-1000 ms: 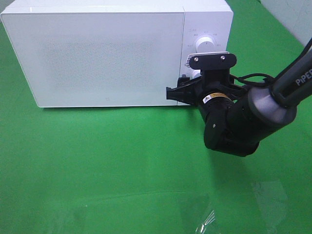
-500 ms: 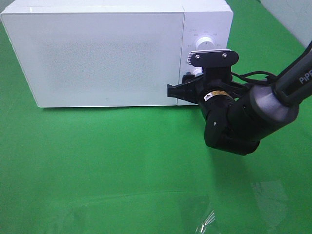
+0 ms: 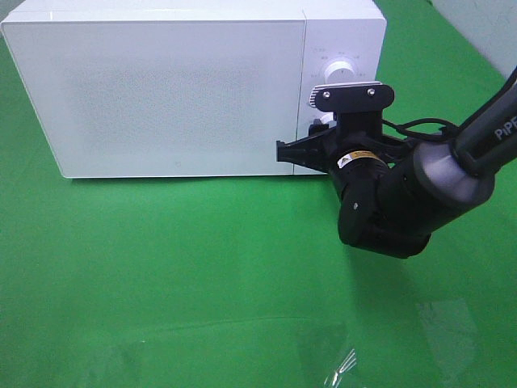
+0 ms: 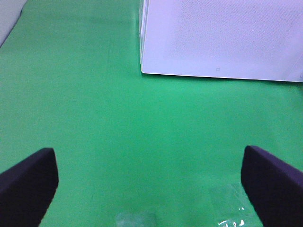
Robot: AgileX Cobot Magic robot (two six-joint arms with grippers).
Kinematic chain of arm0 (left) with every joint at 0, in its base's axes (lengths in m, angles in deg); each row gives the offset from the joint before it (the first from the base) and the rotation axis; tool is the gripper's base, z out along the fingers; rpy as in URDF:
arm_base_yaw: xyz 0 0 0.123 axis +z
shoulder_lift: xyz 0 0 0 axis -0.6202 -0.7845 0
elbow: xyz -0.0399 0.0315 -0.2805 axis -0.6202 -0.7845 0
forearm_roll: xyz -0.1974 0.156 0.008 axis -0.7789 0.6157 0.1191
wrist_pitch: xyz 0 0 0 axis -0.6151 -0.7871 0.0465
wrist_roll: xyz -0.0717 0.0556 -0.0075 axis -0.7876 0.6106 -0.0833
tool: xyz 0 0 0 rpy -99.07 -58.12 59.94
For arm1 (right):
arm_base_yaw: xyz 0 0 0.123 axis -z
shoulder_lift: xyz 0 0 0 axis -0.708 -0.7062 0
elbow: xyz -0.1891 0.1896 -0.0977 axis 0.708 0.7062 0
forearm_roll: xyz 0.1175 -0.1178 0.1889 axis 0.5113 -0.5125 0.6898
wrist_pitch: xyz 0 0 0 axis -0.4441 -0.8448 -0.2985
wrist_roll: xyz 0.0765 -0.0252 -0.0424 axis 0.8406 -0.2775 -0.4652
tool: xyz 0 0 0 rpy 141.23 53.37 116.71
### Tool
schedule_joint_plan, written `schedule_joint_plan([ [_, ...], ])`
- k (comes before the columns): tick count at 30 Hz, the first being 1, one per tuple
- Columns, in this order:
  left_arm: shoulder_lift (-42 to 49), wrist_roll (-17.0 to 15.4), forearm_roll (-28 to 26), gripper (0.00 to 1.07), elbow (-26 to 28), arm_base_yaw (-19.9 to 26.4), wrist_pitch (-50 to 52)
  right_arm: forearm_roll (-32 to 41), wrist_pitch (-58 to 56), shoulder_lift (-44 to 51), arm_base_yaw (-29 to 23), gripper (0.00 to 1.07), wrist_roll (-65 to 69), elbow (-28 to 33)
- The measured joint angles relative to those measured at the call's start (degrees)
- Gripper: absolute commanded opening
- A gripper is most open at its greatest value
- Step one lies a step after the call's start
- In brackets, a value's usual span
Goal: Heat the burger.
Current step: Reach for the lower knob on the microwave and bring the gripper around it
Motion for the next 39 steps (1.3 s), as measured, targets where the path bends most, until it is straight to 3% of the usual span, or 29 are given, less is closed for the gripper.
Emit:
schedule_joint_plan([
  [6, 0.0, 0.0, 0.0, 0.97, 0.0, 0.0, 0.0, -0.6, 0.1, 0.0, 0.0, 0.00, 1.3, 0.1],
  [11, 0.0, 0.0, 0.0, 0.97, 0.0, 0.0, 0.0, -2.7, 0.3, 0.0, 0.2, 0.00, 13.5, 0.5],
  [13, 0.0, 0.0, 0.0, 0.97, 0.0, 0.0, 0.0, -4.1, 0.5, 0.0, 0.5, 0.00, 31.3, 0.9],
  [16, 0.0, 0.0, 0.0, 0.97, 0.0, 0.0, 0.0, -4.2, 0.6, 0.0, 0.6, 0.00, 35.3, 1.0],
  [20, 0.0, 0.0, 0.0, 0.97, 0.0, 0.0, 0.0, -4.6, 0.9, 0.0, 0.6, 0.00, 58.2, 1.4],
  [25, 0.0, 0.0, 0.0, 0.97, 0.0, 0.0, 0.0, -4.6, 0.9, 0.0, 0.6, 0.00, 66.6, 1.4],
  [27, 0.0, 0.0, 0.0, 0.97, 0.0, 0.0, 0.0, -4.4, 1.0, 0.0, 0.6, 0.00, 79.5, 1.4],
  [39, 0.0, 0.0, 0.0, 0.97, 0.0, 0.0, 0.0, -4.2, 1.0, 0.0, 0.6, 0.00, 83.8, 1.4],
])
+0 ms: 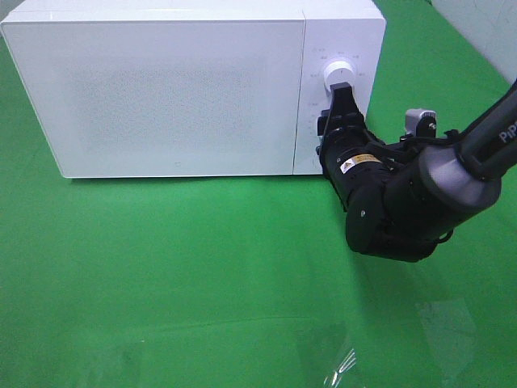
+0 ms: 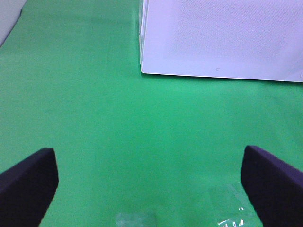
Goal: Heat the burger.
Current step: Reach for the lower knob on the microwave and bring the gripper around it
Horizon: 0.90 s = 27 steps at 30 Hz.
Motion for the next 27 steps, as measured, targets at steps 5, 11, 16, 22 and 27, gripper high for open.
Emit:
schedule_joint_plan([
  [5, 0.0, 0.0, 0.0, 0.97, 0.0, 0.0, 0.0, 0.2, 0.0, 0.0, 0.0, 0.01, -0.1, 0.0],
  [11, 0.0, 0.0, 0.0, 0.97, 0.0, 0.0, 0.0, 0.8, 0.0, 0.0, -0.1, 0.12, -0.1, 0.0],
  [16, 0.0, 0.0, 0.0, 0.97, 0.0, 0.0, 0.0, 2.3, 0.1, 0.0, -0.4, 0.35, -0.3, -0.2],
  [22, 0.0, 0.0, 0.0, 0.97, 0.0, 0.0, 0.0, 5.6, 0.7, 0.0, -0.6, 0.63, -1.4, -0.5],
  [27, 0.0, 0.0, 0.0, 0.97, 0.0, 0.0, 0.0, 6.8, 1.6, 0.1, -1.0, 0.71, -1.7, -0.4],
])
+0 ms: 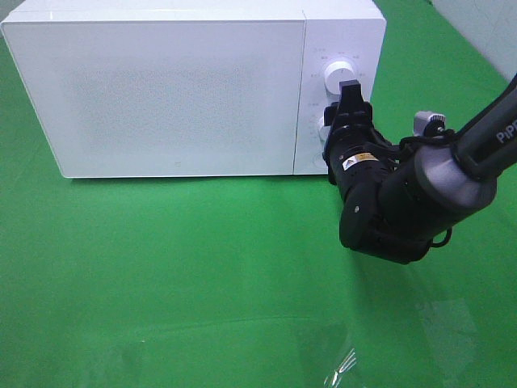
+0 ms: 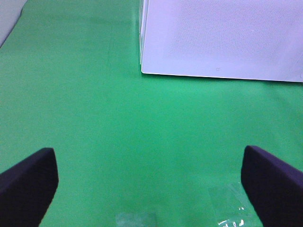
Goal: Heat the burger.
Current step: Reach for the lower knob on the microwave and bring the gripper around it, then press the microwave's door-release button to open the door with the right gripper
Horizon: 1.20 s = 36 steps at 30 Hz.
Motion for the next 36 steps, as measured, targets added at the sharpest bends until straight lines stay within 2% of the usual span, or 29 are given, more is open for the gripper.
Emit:
schedule_joint_plan([
  [7, 0.0, 0.0, 0.0, 0.97, 0.0, 0.0, 0.0, -4.0, 0.3, 0.9, -0.2, 0.71, -0.1, 0.6],
  [14, 0.0, 0.0, 0.0, 0.97, 0.0, 0.0, 0.0, -6.8, -5.7, 6.6, 0.1, 0.70, -8.7, 5.0],
  [16, 0.0, 0.0, 0.0, 0.97, 0.0, 0.0, 0.0, -8.3, -12.8, 10.8, 0.2, 0.70, -16.8, 8.1],
  [19, 0.0, 0.0, 0.0, 0.97, 0.0, 0.0, 0.0, -8.4, -15.0, 11.6, 0.2, 0.70, -18.9, 8.8],
  [20, 0.0, 0.0, 0.0, 0.97, 0.0, 0.0, 0.0, -8.4, -19.1, 13.8, 0.2, 0.70, -23.0, 10.3],
  [28, 0.0, 0.0, 0.0, 0.97, 0.0, 0.0, 0.0, -10.8, -35.7, 22.0, 3.0, 0.70, -39.5, 11.9],
  [30, 0.0, 0.0, 0.0, 0.97, 0.0, 0.0, 0.0, -12.8, -40.0, 24.6, 4.4, 0.70, -43.7, 11.9],
  [32, 0.0, 0.0, 0.0, 0.97, 0.0, 0.0, 0.0, -18.1, -48.6, 29.2, 7.3, 0.70, -48.2, 11.9],
  [35, 0.0, 0.0, 0.0, 0.97, 0.0, 0.0, 0.0, -20.1, -50.9, 30.3, 8.4, 0.70, -48.6, 11.9],
  [36, 0.0, 0.0, 0.0, 0.97, 0.0, 0.0, 0.0, -24.2, -55.1, 32.5, 9.8, 0.70, -49.2, 11.9],
])
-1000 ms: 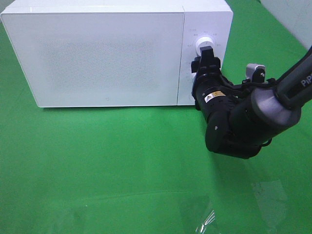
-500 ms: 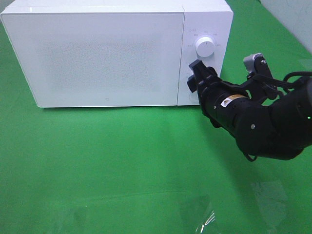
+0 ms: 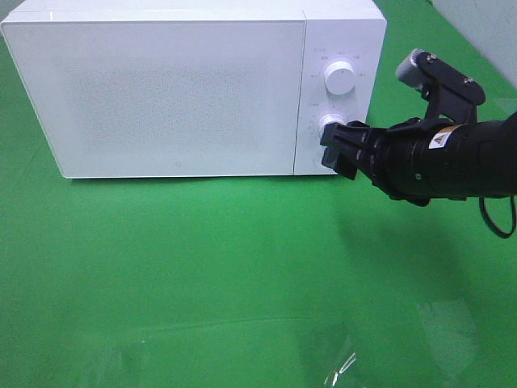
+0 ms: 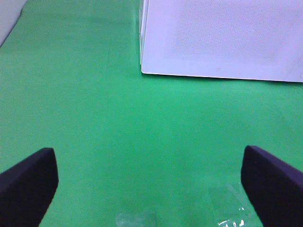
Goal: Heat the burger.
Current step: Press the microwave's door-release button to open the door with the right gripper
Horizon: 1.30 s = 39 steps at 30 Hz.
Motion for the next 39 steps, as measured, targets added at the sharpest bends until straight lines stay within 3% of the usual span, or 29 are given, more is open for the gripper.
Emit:
schedule_joint_plan([
  [1, 0.0, 0.0, 0.0, 0.97, 0.0, 0.0, 0.0, 0.0, 0.0, 0.0, 0.0, 0.70, 0.0, 0.0],
  [3, 0.0, 0.0, 0.0, 0.97, 0.0, 0.0, 0.0, -7.7, -11.6, 4.0, 2.4, 0.70, -0.2, -1.4],
  [6, 0.0, 0.0, 0.0, 0.97, 0.0, 0.0, 0.0, -10.0, -15.2, 4.6, 2.7, 0.70, -0.3, -2.0],
  [8, 0.0, 0.0, 0.0, 0.97, 0.0, 0.0, 0.0, -17.7, -27.6, 9.1, 3.0, 0.70, -0.3, -6.0],
  [10, 0.0, 0.0, 0.0, 0.97, 0.0, 0.0, 0.0, -19.6, -32.0, 11.1, 3.0, 0.70, -0.4, -7.2],
  [19, 0.0, 0.0, 0.0, 0.97, 0.0, 0.0, 0.0, -21.3, -48.1, 20.3, 3.0, 0.70, -8.0, -8.1],
  [29, 0.0, 0.0, 0.0, 0.97, 0.0, 0.0, 0.0, -21.1, -56.5, 29.3, 3.0, 0.70, -9.3, -7.4],
  [33, 0.0, 0.0, 0.0, 0.97, 0.0, 0.0, 0.0, -21.1, -59.0, 41.5, 3.0, 0.70, -9.3, -4.8],
  [39, 0.0, 0.0, 0.0, 0.97, 0.0, 0.0, 0.0, -21.1, -64.3, 52.1, 3.1, 0.70, -9.3, -3.9],
])
